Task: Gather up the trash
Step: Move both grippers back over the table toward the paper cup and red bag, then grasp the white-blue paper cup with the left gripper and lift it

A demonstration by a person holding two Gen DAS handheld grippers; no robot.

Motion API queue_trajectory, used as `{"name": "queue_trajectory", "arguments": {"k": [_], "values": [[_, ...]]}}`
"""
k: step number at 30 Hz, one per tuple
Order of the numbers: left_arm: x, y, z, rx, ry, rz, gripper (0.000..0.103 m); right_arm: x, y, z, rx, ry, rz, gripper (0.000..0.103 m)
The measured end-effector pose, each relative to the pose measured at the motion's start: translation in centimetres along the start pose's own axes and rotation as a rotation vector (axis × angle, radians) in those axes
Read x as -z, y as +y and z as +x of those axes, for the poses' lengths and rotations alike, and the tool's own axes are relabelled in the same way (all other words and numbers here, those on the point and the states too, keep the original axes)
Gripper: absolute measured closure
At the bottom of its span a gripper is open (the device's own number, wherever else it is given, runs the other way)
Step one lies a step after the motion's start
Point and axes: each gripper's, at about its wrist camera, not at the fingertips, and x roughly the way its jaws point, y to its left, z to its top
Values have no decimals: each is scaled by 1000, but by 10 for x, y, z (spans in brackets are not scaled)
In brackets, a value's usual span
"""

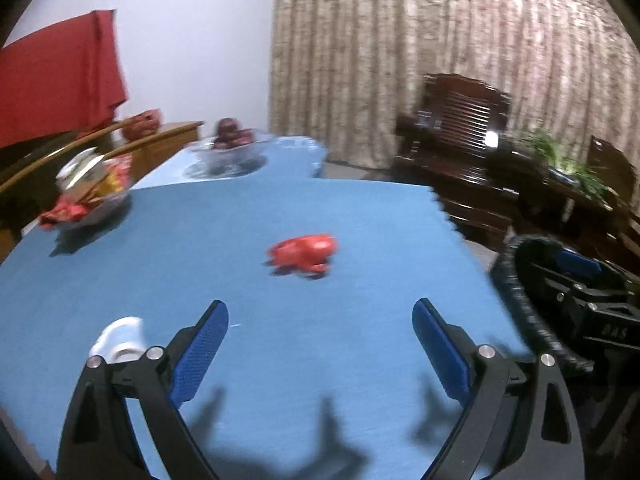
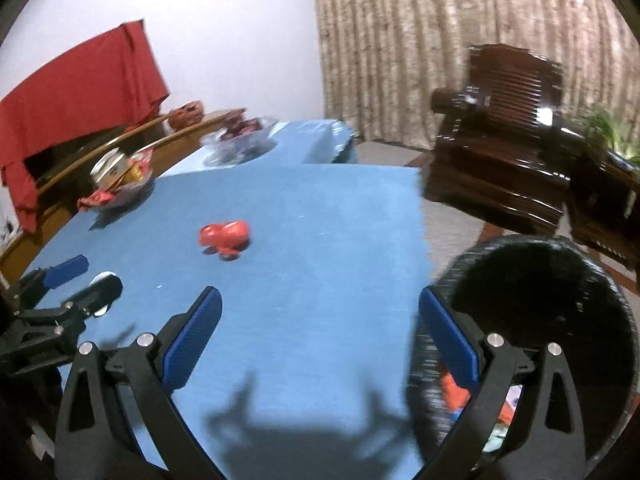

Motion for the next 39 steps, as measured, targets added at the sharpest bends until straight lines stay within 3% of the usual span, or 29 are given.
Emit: {"name": "queue_trajectory", "arguments": {"k": [9,17,39], "values": [[18,77,2,-138,27,-102,12,-5,60,42,-58,29,-84,7],[35,127,9,-213,77,-166,12,3,89,75,-89,80,-114,7],[46,185,70,-222,229,-345,15,14,112,123,-108,161,-147,7]]}}
